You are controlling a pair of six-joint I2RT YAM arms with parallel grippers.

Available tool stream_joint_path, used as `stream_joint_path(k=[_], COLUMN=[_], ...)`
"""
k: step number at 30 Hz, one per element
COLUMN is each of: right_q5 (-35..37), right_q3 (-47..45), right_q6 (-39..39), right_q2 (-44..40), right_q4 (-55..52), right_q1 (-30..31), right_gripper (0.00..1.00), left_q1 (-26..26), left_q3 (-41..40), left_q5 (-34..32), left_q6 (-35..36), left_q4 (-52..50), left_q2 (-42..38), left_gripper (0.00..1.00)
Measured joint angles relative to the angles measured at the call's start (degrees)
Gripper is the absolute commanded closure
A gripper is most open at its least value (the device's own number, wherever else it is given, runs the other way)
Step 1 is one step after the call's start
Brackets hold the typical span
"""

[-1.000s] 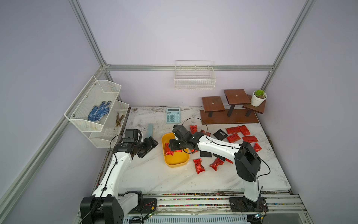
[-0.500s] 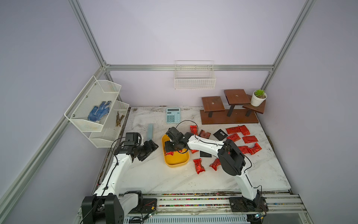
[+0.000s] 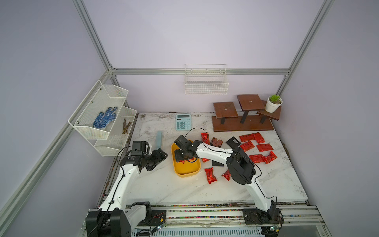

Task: Take the tea bags out of the storage box
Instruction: Pick up the tea bag from the storage box.

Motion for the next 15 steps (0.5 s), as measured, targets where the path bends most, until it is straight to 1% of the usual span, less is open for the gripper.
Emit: stream_joint_path(k=[3,7,15], right_q5=[0.17,0.66,0.96], right_q3=[0.02,-0.24,-4.85], right_q6=[0.17,0.5,0.81], right_q2=[0.07,-0.17,-4.85], right_q4=[0.0,0.57,1.36], right_q1=[0.0,0.0,0.15], right_gripper=[0.66,0.79,0.85], left_q1=[0.11,0.11,0.11], left_q3=[0.0,0.0,0.0], left_q5=[0.15,0.26,2.01], left_q6=[0.0,0.0,0.0], left_q4=[-0.02,-0.11,-0.52], left_q2=[-0.48,-1.25,-2.6], left_gripper=[0.18,0.19,0.19])
